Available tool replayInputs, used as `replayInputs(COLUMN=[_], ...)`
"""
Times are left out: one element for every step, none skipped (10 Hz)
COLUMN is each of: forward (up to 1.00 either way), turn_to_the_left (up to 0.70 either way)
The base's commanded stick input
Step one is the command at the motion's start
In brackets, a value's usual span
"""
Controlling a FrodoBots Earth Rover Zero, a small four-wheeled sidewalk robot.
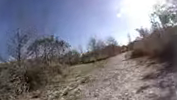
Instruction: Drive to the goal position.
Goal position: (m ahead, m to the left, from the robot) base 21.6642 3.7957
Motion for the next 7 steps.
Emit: replayInputs(forward=[0.7, 0.7, 0.7, 0.7, 0.7, 0.7, 0.7], turn_to_the_left=[0.0, 0.0, 0.0, 0.0, 0.0, 0.0, 0.0])
